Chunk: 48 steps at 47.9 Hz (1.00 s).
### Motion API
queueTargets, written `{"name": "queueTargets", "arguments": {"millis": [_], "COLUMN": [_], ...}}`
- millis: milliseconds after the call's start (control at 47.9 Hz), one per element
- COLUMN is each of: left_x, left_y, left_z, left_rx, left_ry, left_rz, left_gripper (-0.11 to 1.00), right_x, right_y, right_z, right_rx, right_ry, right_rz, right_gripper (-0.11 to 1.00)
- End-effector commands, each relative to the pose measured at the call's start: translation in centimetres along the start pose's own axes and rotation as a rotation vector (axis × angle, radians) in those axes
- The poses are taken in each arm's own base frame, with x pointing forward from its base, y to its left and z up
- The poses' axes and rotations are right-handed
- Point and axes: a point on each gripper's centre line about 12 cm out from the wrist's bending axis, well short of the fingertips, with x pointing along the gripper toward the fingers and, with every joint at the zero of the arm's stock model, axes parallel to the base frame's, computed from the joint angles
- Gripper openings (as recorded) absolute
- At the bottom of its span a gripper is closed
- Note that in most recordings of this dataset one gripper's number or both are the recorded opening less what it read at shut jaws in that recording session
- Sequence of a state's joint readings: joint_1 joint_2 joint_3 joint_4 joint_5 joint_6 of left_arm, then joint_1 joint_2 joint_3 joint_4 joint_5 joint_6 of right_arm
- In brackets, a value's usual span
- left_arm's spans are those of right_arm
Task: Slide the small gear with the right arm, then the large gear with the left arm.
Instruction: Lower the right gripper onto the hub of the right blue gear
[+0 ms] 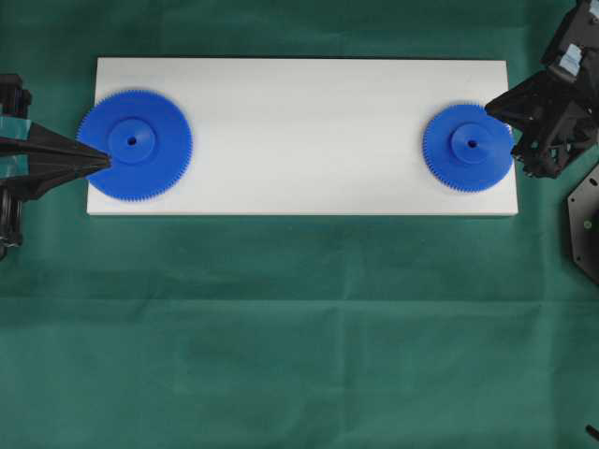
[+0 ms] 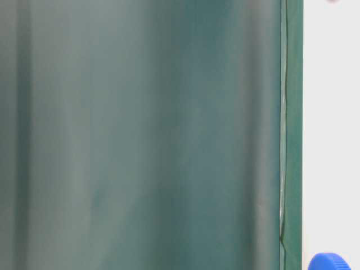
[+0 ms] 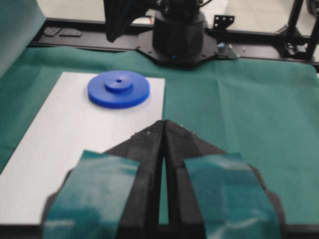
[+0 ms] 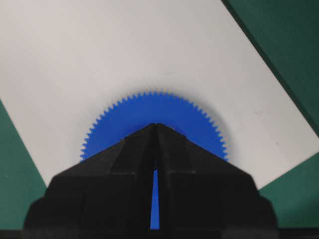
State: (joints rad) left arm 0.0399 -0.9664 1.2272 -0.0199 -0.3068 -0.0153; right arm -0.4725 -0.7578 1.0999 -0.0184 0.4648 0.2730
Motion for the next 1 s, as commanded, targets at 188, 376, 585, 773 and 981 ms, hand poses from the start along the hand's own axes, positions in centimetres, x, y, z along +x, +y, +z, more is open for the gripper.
{"name": "queueTargets", "arguments": {"millis": [188,376,585,773,981], "left_x": [0.1,0.0,-0.1,-0.1,-0.1], "left_y": [0.1,0.1,0.1,0.1,0.1], "left_z": [0.4,0.0,-0.3,-0.3,-0.1], "left_rx": [-0.003,-0.003,-0.003,-0.003,-0.003], "left_ry": [-0.017,-0.012,-0.017,-0.016,-0.022], "left_rz": [0.003,0.003,0.005,0.005,0.004], "left_gripper": [0.0,0.0,0.0,0.0,0.0], "right_x": [1.3,2.5,4.3,5.3,5.5], "right_y": [-0.5,-0.7,-0.8,-0.7,0.0], "right_z": [-1.8,-2.5,-3.1,-3.4,-3.3], "right_rx": [0.038,0.04,0.047,0.045,0.029], "right_ry": [0.05,0.057,0.111,0.13,0.1], "right_rz": [-0.016,-0.017,-0.03,-0.03,-0.002], "right_gripper": [0.51,0.51,0.51,0.51,0.51]}}
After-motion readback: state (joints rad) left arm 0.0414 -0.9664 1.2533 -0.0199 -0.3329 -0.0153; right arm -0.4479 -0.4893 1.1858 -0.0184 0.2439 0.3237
